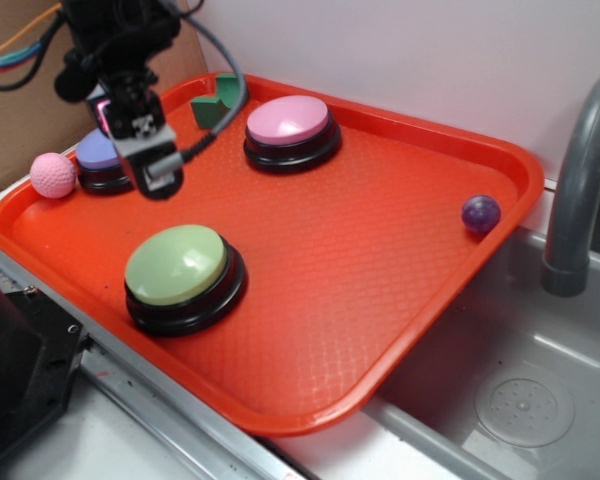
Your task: Push the green button.
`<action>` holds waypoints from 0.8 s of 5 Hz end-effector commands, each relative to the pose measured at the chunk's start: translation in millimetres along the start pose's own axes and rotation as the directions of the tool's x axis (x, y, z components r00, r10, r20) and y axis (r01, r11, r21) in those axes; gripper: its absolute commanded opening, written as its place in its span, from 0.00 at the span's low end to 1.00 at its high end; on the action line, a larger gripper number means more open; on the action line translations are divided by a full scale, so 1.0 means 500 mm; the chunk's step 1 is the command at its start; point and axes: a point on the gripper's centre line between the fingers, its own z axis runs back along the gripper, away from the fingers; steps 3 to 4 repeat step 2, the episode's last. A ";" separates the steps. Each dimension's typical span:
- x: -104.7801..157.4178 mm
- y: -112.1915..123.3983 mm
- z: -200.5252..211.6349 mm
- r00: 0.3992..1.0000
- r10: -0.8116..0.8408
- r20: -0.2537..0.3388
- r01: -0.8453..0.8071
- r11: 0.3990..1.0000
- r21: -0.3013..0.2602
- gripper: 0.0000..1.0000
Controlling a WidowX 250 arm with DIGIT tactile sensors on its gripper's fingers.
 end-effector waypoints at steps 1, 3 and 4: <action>0.021 0.015 0.040 0.999 0.018 0.046 -0.018 1.000 -0.003 1.00; 0.018 0.018 0.051 0.998 -0.012 0.066 0.013 1.000 -0.008 1.00; 0.018 0.018 0.051 0.998 -0.012 0.066 0.013 1.000 -0.008 1.00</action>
